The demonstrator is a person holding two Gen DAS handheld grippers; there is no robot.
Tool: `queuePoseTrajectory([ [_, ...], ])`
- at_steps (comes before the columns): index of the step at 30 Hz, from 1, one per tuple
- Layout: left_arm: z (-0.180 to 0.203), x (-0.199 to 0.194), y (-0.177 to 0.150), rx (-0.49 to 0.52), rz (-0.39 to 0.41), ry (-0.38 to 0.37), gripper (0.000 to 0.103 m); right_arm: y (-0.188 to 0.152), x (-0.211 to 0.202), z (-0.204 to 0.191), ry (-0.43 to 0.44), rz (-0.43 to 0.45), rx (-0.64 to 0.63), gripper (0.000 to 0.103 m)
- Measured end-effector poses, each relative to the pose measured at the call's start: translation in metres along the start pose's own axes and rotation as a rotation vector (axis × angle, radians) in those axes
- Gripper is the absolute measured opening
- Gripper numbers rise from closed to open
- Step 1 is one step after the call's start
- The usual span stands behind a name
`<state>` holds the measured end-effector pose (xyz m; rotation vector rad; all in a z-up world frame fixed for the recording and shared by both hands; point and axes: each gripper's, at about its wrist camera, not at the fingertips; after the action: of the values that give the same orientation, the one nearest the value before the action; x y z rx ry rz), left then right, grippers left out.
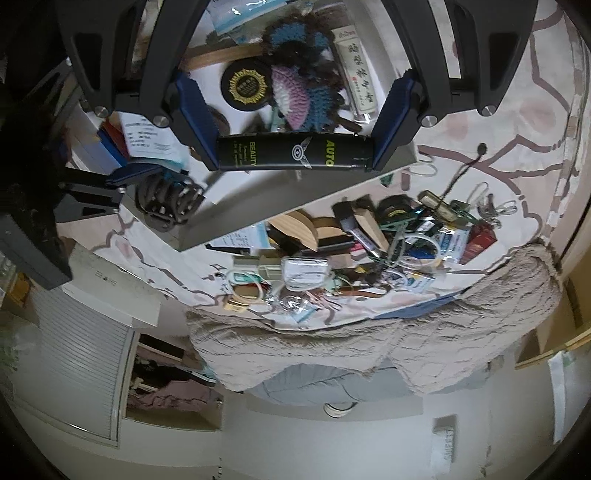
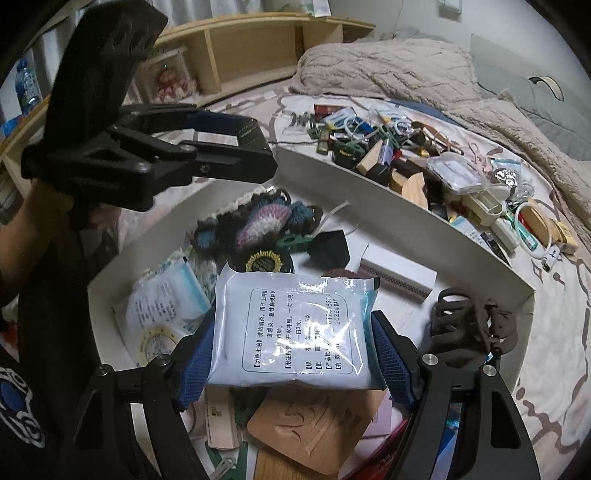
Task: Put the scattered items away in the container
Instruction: 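Carry the black tube and white packet over the white box tray, then lower the white packet into the tray and open the right gripper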
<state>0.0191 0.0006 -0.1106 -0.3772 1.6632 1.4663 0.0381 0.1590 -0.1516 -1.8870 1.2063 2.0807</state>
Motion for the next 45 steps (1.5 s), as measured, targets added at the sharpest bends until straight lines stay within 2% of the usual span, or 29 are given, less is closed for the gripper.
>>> queuePoseTrajectory([
  [10, 0.009, 0.008, -0.005, 0.037, -0.054, -0.07, 0.079, -0.006, 0.009, -0.007, -0.032, -0.055, -0.067, 0.094],
  [21, 0.024, 0.015, -0.011, 0.122, -0.117, -0.115, 0.079, -0.008, -0.005, -0.004, -0.031, -0.032, -0.081, 0.094],
  [32, 0.042, 0.017, -0.025, 0.285, -0.209, -0.15, 0.079, -0.007, -0.007, 0.011, -0.055, -0.029, -0.031, 0.094],
  [37, 0.048, 0.023, -0.035, 0.385, -0.261, -0.123, 0.079, -0.007, -0.007, 0.015, -0.057, -0.027, -0.015, 0.094],
  [45, 0.057, 0.025, -0.046, 0.441, -0.312, -0.182, 0.079, -0.006, -0.004, 0.02, -0.068, -0.035, 0.004, 0.094],
])
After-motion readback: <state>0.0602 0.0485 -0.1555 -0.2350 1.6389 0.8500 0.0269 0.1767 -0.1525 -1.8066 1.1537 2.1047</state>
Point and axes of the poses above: each gripper's, at about its wrist camera, not at the fingertips, and x roughly the way its jaws point, z to its right, y to its top, and after that the axes turned 7 degrees about -z, right-handed
